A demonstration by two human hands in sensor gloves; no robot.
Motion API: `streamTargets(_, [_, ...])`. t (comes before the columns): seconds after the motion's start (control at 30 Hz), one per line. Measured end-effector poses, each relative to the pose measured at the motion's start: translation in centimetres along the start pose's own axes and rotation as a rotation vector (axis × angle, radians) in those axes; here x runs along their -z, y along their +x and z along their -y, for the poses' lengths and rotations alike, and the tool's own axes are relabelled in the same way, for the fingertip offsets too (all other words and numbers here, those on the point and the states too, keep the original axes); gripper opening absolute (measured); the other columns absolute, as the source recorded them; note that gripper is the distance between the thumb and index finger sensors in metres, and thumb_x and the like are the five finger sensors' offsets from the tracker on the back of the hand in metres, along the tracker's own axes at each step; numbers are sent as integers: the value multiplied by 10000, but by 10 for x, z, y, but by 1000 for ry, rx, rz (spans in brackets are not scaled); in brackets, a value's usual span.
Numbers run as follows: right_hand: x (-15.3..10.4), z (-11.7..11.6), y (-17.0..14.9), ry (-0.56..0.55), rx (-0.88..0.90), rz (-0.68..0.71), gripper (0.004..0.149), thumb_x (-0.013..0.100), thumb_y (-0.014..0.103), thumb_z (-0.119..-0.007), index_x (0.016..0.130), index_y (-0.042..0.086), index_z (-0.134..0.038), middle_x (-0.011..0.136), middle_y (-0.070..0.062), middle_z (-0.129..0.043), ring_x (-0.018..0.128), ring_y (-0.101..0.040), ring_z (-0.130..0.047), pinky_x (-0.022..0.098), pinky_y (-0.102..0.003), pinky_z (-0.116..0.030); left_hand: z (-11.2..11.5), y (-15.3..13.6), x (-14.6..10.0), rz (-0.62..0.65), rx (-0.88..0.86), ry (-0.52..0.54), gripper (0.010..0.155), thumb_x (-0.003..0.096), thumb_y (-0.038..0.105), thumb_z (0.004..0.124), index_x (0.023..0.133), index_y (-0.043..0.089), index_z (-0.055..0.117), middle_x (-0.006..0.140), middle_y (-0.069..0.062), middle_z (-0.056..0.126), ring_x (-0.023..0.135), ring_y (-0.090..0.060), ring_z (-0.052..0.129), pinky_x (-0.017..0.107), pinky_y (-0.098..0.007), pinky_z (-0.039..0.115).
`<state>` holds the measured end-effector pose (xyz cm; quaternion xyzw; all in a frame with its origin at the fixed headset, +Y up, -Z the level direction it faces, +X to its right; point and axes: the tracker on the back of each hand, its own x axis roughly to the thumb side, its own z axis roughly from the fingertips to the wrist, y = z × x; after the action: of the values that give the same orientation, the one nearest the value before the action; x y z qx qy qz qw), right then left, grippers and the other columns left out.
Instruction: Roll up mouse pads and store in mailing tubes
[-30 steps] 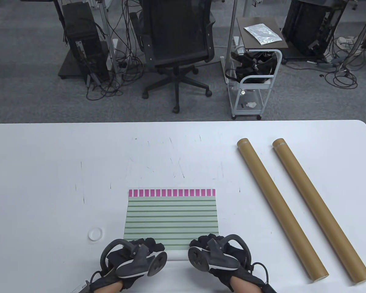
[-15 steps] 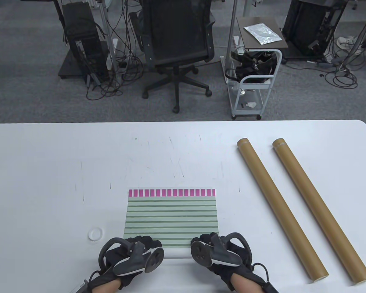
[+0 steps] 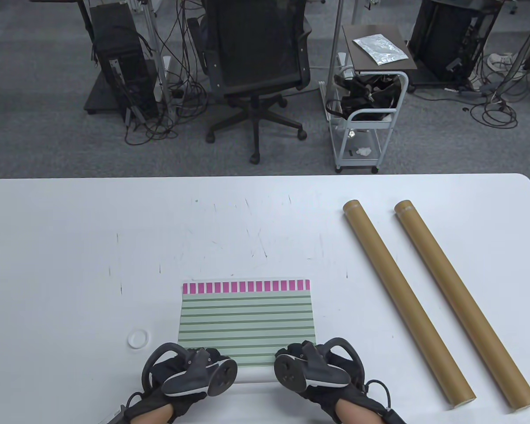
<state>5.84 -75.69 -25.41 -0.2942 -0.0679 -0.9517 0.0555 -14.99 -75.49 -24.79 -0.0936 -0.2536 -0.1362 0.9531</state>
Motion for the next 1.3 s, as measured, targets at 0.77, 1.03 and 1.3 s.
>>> streamTargets(0.77, [7,-2,-11,40,-32,-78,553,422,431,-729,932,218,-726,849,-52,-842,674,-261,-902,560,-444,-777,3,-16,7,-68,-73,-28,493,413,485,623,888,400,724,856,108,873,702,-139,971,513,-225,860])
streamTargets(1.03, [5,1,-10,95,-13,-43,558,464,421,-701,962,170,-726,875,-93,-835,707,-307,-885,579,-495,-753,4,-13,7,-53,-46,-27,506,391,484,658,885,390,720,911,103,828,757,-148,945,560,-261,855])
streamTargets(1.3, [4,4,-4,-72,-51,-52,477,451,371,-730,912,247,-726,839,-18,-840,678,-232,-888,592,-463,-754,7,-13,10,-92,-22,-28,502,411,457,579,893,412,711,898,119,809,777,-163,903,588,-280,826])
